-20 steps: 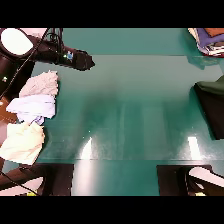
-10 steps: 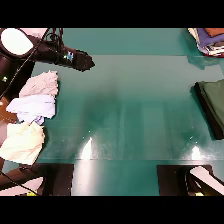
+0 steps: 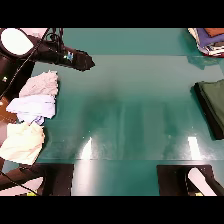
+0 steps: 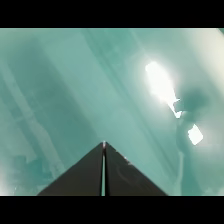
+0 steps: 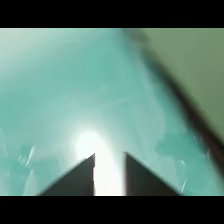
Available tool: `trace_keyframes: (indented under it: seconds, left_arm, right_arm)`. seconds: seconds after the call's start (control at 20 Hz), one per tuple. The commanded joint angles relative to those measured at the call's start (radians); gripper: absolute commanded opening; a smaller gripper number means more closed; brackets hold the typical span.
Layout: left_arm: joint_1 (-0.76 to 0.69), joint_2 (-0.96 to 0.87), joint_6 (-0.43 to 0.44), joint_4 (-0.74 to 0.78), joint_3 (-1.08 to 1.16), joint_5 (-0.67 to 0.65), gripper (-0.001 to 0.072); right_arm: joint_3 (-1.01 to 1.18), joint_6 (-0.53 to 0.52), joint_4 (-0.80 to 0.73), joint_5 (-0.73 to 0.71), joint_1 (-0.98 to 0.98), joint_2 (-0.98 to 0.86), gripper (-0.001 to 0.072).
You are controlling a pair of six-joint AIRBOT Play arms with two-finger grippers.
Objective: Fold the shirts.
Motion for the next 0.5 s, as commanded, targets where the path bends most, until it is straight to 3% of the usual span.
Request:
trace_keyframes:
  seconds: [0.0,0.2,0.45]
  left_arm:
    - [0.000,0.001,-0.001,-0.003,0.000,0.037,0.0024]
    - [0.000,0.001,-0.001,-0.003,0.000,0.051,0.0024]
    - [0.000,0.001,-0.001,-0.003,0.000,0.051,0.0024]
  right_arm:
    - [-0.001,-0.001,0.011,-0.044,0.250,0.019,0.0012]
    - [-0.001,-0.001,0.011,-0.077,0.424,0.019,0.0015]
    - [-0.001,0.000,0.012,-0.076,0.470,0.019,0.0015]
